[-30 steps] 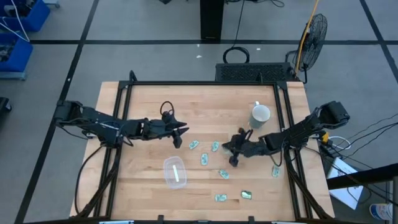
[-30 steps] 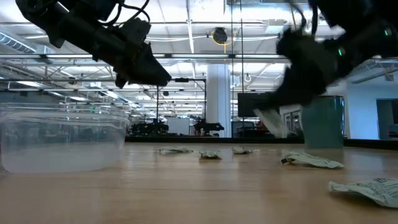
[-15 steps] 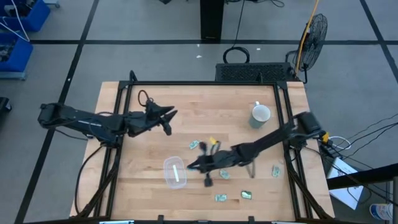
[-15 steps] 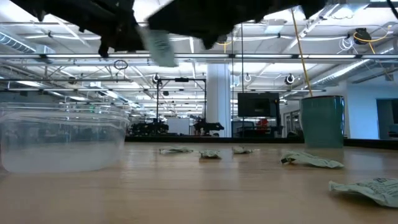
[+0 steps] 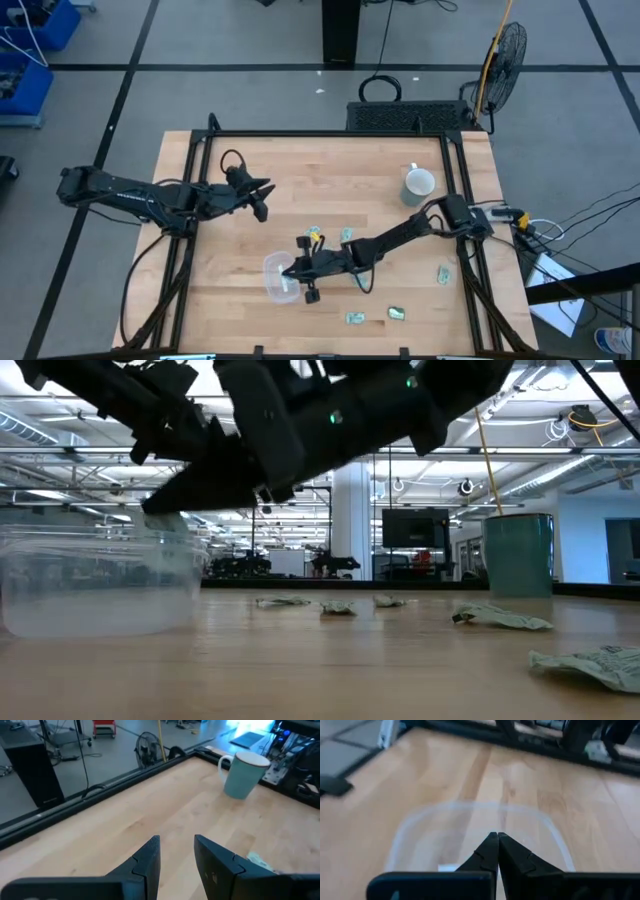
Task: Pick and place Stevia / Truvia into bins
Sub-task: Put the stevia packet into the transparent container
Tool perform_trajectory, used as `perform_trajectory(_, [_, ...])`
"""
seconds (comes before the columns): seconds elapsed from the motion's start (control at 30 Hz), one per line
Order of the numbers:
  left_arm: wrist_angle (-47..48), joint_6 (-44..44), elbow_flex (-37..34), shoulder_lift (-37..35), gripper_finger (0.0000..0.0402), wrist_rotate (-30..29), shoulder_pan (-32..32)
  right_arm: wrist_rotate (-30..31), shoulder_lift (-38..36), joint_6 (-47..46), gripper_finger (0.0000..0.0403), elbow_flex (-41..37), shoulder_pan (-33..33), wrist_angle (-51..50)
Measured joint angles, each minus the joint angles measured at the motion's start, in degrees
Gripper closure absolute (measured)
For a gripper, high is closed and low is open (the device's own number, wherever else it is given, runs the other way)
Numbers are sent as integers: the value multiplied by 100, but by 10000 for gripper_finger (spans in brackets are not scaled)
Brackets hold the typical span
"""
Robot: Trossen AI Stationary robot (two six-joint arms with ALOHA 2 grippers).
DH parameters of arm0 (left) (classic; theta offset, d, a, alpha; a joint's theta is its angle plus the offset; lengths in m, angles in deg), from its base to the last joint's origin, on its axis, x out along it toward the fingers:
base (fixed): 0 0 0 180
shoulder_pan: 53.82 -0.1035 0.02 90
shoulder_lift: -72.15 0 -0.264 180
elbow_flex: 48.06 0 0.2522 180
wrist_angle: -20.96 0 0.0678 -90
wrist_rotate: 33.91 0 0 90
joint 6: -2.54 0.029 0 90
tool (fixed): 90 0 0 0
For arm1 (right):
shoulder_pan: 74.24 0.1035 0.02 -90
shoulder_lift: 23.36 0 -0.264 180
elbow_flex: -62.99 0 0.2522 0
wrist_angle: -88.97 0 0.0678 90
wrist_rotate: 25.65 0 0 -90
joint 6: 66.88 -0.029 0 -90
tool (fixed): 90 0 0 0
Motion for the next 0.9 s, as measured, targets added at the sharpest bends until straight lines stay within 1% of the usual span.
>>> perform_trajectory(0.13, [-17,24,0,0,277,1,81,-12,-12,52,378,1,5,-108])
perform_trajectory(0.3, [-15,28,0,0,277,-5,103,-2,-175,181,338,1,117,-330])
perform_trajectory(0.4, [-8,60,0,0,277,-9,103,-2,-576,147,325,1,202,-1073])
perform_trajectory(0.5, [-6,120,0,0,277,-13,103,-4,-1189,-11,322,1,286,-2484])
perform_trajectory(0.57, [14,120,0,0,277,-13,103,-4,-1667,-471,321,1,365,-3633])
perform_trajectory(0.63, [28,125,0,0,277,-15,103,5,-2166,-1135,321,1,486,-4851])
perform_trajectory(0.7, [29,176,0,0,277,-22,103,7,-2639,-1904,321,-113,693,-5799])
perform_trajectory(0.8, [27,203,0,0,277,-55,103,-1,-3310,-3035,321,-586,1143,-6772])
perform_trajectory(0.9, [27,209,0,0,277,-55,103,-3,-3989,-4429,321,-1292,1703,-7089])
